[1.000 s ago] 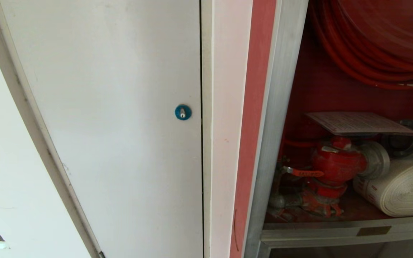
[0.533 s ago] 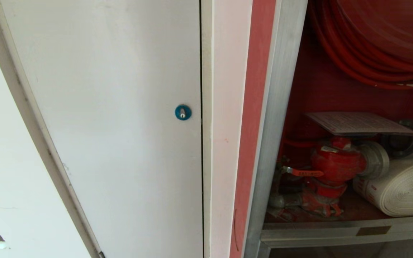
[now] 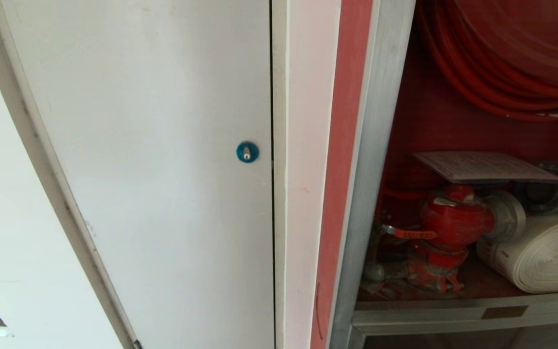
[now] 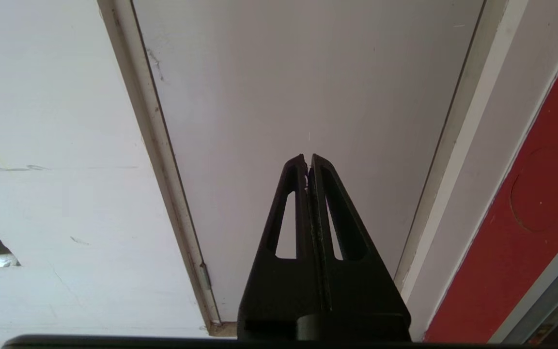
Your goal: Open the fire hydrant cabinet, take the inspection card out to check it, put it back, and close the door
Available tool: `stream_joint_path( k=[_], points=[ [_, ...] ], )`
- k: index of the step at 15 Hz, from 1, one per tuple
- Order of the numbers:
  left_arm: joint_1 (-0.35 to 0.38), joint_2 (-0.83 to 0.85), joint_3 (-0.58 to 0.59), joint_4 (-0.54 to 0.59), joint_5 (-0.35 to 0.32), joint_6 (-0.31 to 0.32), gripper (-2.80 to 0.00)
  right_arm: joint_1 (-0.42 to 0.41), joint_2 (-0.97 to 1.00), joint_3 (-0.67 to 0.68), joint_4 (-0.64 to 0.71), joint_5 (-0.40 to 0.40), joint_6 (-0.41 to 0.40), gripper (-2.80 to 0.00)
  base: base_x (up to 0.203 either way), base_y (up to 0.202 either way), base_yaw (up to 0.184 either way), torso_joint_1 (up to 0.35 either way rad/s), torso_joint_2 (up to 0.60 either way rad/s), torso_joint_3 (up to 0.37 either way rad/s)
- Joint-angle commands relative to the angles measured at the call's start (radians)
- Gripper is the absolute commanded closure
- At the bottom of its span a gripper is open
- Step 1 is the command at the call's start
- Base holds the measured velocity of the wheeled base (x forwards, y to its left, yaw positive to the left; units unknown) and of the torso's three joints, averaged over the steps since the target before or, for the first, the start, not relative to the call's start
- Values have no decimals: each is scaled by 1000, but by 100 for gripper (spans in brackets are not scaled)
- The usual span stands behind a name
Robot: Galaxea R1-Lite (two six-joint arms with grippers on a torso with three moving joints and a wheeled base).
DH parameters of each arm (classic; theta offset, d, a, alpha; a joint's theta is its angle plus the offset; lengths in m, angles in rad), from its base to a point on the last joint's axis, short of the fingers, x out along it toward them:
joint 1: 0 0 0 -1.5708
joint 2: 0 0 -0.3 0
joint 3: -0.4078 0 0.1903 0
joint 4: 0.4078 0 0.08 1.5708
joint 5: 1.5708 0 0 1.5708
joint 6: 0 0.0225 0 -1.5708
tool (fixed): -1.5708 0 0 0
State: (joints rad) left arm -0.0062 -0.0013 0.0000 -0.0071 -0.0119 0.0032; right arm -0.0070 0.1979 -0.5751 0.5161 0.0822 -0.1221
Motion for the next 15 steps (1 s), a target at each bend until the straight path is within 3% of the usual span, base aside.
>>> stream_joint_path(
  k=[1, 4, 6, 9, 15],
  points=[
    [0, 1, 0, -1, 0, 0, 0, -2, -81, 113, -66, -3, 2, 0, 0, 0, 0, 0, 0, 0],
    [0, 1, 0, -1, 0, 0, 0, -2, -151, 271, -241, -46, 5, 0, 0, 0, 0, 0, 0, 0],
    [0, 1, 0, -1, 0, 0, 0, -3, -162, 321, -341, -96, 50, 0, 0, 0, 0, 0, 0, 0],
    [0, 1, 0, -1, 0, 0, 0, -3, -195, 410, -371, -131, 100, 0, 0, 0, 0, 0, 0, 0],
    [0, 1, 0, -1, 0, 0, 0, -2, -198, 534, -482, -133, 103, 0, 0, 0, 0, 0, 0, 0]
  ],
)
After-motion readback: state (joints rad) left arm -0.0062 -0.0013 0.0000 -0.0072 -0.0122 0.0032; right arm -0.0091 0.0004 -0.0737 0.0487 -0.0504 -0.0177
